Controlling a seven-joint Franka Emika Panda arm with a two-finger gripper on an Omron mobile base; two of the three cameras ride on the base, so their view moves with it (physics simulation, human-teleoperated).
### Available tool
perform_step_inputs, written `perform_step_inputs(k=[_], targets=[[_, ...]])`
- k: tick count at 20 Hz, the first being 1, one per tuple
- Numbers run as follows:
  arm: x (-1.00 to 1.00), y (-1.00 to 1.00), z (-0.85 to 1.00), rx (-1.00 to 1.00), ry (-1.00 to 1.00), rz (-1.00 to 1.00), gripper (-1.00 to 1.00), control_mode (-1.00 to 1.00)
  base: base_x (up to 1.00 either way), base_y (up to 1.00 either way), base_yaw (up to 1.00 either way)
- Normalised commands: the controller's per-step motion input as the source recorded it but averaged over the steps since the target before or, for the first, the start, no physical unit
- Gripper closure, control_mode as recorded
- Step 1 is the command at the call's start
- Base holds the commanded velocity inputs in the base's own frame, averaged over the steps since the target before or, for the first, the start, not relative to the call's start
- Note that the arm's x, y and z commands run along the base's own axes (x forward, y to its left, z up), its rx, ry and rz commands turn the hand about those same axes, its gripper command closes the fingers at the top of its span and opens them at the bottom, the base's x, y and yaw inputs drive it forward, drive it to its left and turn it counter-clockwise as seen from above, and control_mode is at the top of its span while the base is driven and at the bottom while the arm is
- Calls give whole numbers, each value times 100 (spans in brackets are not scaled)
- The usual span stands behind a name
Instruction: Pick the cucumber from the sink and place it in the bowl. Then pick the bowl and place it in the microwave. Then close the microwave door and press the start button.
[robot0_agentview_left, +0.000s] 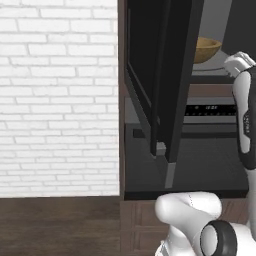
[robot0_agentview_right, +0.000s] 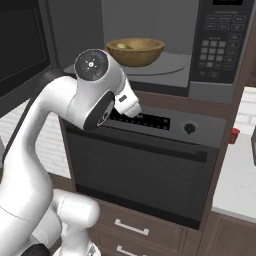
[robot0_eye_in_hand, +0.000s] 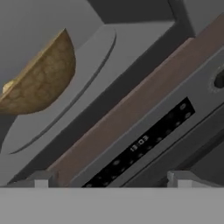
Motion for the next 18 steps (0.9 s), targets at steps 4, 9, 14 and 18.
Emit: perform_step_inputs(k=[4,9,14,18], targets=[[1,-6,-44,-34,2,-7,-100,-100,0,0,0],[0,-39,-1,-35,12,-17,-100,-100,0,0,0],[0,-24,-3,-36,16,-23,-100,-100,0,0,0],[2,0,-54,-35,5,-15,-100,-100,0,0,0]])
